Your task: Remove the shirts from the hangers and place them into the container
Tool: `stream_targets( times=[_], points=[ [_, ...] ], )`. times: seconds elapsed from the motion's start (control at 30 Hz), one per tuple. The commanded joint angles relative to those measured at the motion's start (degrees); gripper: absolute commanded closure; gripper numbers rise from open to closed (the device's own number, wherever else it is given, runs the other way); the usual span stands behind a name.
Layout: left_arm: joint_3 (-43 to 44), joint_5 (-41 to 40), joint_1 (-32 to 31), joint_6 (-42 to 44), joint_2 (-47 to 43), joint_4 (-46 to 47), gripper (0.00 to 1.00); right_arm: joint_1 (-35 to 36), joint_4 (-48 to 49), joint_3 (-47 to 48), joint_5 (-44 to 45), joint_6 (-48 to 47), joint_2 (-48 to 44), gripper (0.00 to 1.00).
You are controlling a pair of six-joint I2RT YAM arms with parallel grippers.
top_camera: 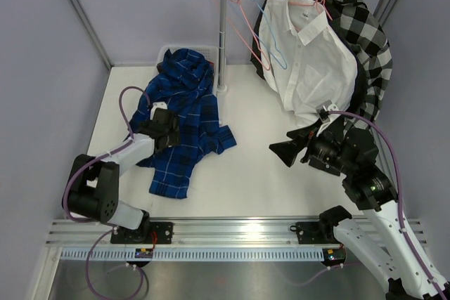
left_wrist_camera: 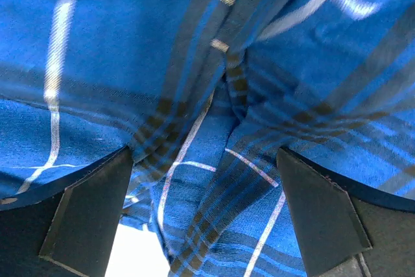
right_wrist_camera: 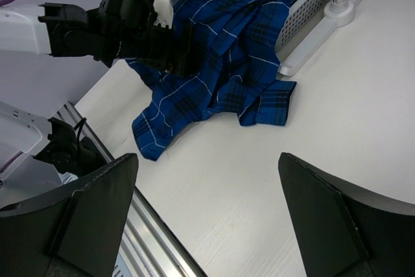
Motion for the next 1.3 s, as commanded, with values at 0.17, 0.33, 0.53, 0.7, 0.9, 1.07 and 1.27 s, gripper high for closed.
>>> stream_targets(
  times=[0.17, 0.33, 0.53, 0.7, 0.9, 1.07, 1.27],
  points=[
    [8.45, 2.76, 0.21, -0.86, 6.97, -1.67, 0.19, -0.13, 2.87, -0.25, -1.38, 0.53, -0.47, 0.01],
    [10.04, 3.29, 0.21, 0.89, 8.64, -2.03, 0.74, -0.13, 2.34, -0.07, -1.03, 0.27, -0.38, 0.01],
    [11.09, 4.16, 0.30, 3.35, 10.13, -2.03, 1.00, -0.13, 2.34, -0.07, -0.76, 0.27, -0.03, 0.01],
    [12.24, 5.65, 0.30, 3.27, 6.72, -2.56, 1.00, -0.13, 1.90, 0.11, -0.50, 0.18, 0.15, 0.01],
    [20.90, 7.59, 0.21, 3.53, -4.52, -5.54, 1.00, -0.13, 1.99, 0.19, 0.03, 0.10, 0.24, 0.01],
    [37.43, 10.66, 0.21, 6.25, -4.19, -5.99, 1.00, -0.13, 1.73, 0.28, 0.55, 0.01, 0.50, 0.01],
    [61.61, 12.07, 0.21, 8.19, 7.83, -4.32, 1.00, -0.13, 1.55, 0.11, 1.87, -0.17, 1.11, 0.01]
  ],
)
